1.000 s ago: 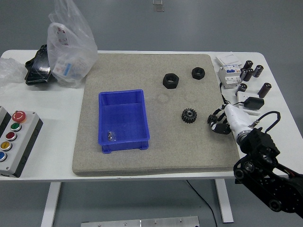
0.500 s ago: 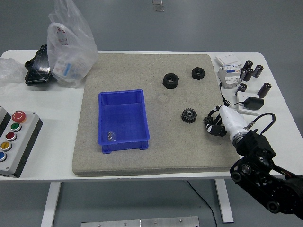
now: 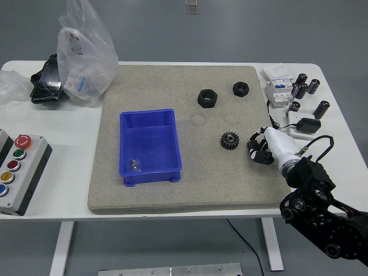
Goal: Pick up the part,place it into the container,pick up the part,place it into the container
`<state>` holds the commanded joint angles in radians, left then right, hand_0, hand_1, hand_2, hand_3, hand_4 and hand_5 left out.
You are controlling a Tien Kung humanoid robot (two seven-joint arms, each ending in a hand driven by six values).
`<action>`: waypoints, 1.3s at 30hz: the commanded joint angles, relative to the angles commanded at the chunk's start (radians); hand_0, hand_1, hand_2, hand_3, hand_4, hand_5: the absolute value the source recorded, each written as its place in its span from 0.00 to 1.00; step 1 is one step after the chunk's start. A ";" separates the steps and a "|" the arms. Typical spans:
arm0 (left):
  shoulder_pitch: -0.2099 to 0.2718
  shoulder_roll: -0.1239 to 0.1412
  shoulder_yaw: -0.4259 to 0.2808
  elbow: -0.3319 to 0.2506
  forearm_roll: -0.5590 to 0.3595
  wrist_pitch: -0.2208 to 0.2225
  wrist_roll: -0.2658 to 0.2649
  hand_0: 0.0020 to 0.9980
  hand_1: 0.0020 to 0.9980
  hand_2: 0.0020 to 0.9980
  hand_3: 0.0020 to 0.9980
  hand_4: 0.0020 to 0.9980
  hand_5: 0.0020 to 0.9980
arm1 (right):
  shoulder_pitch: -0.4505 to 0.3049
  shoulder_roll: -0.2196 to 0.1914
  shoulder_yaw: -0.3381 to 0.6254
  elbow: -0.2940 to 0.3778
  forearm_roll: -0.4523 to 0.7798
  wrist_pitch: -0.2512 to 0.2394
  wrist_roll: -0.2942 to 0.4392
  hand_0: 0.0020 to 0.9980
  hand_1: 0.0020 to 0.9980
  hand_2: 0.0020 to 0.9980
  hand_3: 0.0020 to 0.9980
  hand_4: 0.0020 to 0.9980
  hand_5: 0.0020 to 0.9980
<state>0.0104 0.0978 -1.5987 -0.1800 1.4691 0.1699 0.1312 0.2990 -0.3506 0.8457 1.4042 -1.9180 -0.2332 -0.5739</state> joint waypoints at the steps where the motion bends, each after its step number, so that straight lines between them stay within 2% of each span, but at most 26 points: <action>1: 0.000 0.000 0.000 0.000 0.001 0.000 0.000 0.63 0.57 0.55 0.62 0.71 0.29 | -0.001 -0.001 0.005 0.005 -0.006 0.009 -0.006 0.23 0.46 0.76 0.80 0.63 0.28; 4: 0.001 0.000 -0.001 0.000 0.001 0.000 0.000 0.63 0.57 0.55 0.62 0.71 0.29 | -0.003 -0.003 0.017 0.018 -0.019 0.036 -0.022 0.23 0.46 0.76 0.80 0.63 0.28; 5: 0.001 0.000 -0.001 0.000 0.001 0.000 0.000 0.63 0.57 0.55 0.62 0.71 0.29 | -0.003 -0.004 0.019 0.020 -0.021 0.042 -0.026 0.23 0.46 0.78 0.82 0.67 0.29; 10: 0.001 0.000 -0.001 0.000 0.002 0.000 0.000 0.63 0.57 0.55 0.62 0.71 0.29 | -0.002 -0.005 0.020 0.021 -0.028 0.074 -0.045 0.23 0.46 0.78 0.82 0.67 0.29; 11: 0.001 -0.001 -0.001 0.000 0.002 0.000 0.000 0.63 0.57 0.55 0.62 0.70 0.29 | -0.001 -0.005 0.019 0.021 -0.030 0.077 -0.049 0.24 0.46 0.79 0.84 0.73 0.31; 22: 0.001 -0.001 -0.001 0.000 0.003 0.000 0.001 0.63 0.57 0.55 0.62 0.70 0.29 | 0.011 -0.007 0.007 0.021 -0.045 0.101 -0.072 0.24 0.46 0.79 0.84 0.76 0.32; 23: 0.001 -0.001 -0.001 0.000 0.003 0.000 0.001 0.63 0.57 0.55 0.62 0.70 0.29 | 0.013 -0.007 0.003 0.019 -0.043 0.101 -0.072 0.23 0.46 0.72 0.75 0.76 0.33; 28: 0.000 -0.002 0.001 0.000 0.002 -0.001 0.000 0.63 0.57 0.55 0.62 0.70 0.29 | 0.026 -0.004 -0.022 -0.002 -0.031 0.093 -0.072 0.23 0.46 0.72 0.75 0.76 0.33; 29: 0.000 -0.002 0.001 0.000 0.002 -0.001 0.000 0.63 0.57 0.55 0.62 0.70 0.28 | 0.030 -0.002 -0.028 -0.007 -0.030 0.089 -0.072 0.23 0.45 0.60 0.67 0.72 0.35; 34: 0.001 -0.003 0.004 0.000 0.001 -0.001 0.000 0.63 0.57 0.55 0.62 0.70 0.28 | 0.042 0.004 -0.047 -0.036 -0.032 0.083 -0.072 0.23 0.45 0.60 0.67 0.72 0.35; 35: 0.001 -0.003 0.004 0.000 0.002 -0.001 0.000 0.63 0.57 0.55 0.62 0.70 0.28 | 0.043 0.004 -0.048 -0.038 -0.033 0.080 -0.072 0.23 0.46 0.49 0.63 0.67 0.14; 39: 0.002 -0.003 0.003 0.000 0.001 -0.001 0.000 0.63 0.57 0.55 0.62 0.70 0.28 | 0.043 0.002 -0.052 -0.042 -0.033 0.057 -0.072 0.23 0.46 0.49 0.63 0.67 0.14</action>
<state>0.0127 0.0952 -1.5952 -0.1800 1.4704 0.1687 0.1317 0.3421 -0.3485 0.7939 1.3625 -1.9506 -0.1759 -0.6454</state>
